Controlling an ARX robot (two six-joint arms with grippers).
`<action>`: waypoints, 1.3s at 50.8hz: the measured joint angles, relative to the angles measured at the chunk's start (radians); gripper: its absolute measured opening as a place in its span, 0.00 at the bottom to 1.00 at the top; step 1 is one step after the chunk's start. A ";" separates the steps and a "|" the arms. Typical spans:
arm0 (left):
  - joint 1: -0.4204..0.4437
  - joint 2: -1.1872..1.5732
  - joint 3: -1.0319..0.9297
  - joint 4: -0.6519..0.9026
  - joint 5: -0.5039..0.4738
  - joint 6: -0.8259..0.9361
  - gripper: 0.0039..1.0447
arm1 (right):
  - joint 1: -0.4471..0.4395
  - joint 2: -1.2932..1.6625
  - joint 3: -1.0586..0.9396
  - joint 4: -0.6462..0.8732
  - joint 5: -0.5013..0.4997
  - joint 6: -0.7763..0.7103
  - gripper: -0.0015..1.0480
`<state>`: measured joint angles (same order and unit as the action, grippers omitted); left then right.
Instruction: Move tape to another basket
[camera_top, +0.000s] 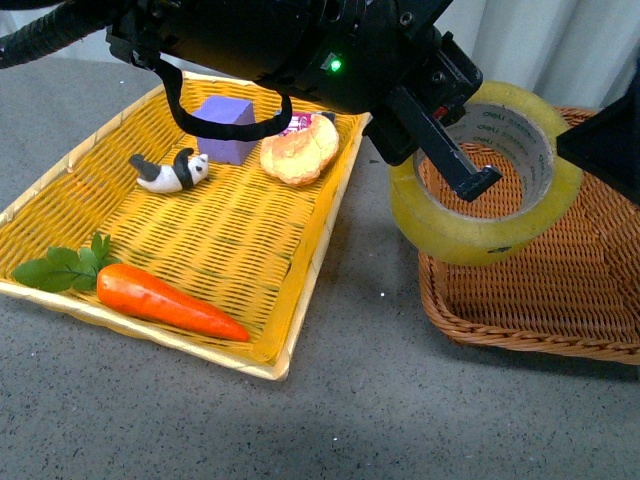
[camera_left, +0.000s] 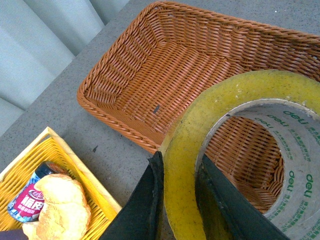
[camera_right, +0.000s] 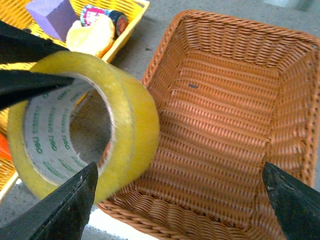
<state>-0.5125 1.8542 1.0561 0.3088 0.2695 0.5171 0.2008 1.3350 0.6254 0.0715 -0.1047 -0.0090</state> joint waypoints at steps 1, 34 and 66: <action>0.000 0.000 0.000 0.000 0.000 0.000 0.14 | 0.003 0.007 0.003 0.003 0.003 0.000 0.91; 0.001 0.000 0.000 0.000 -0.001 0.000 0.14 | 0.061 0.158 0.086 -0.010 0.093 0.082 0.76; -0.017 -0.017 -0.008 0.050 -0.172 -0.180 0.42 | 0.041 0.191 0.109 0.010 0.100 0.109 0.15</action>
<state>-0.5297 1.8370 1.0485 0.3584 0.0971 0.3370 0.2417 1.5261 0.7345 0.0814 -0.0051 0.1001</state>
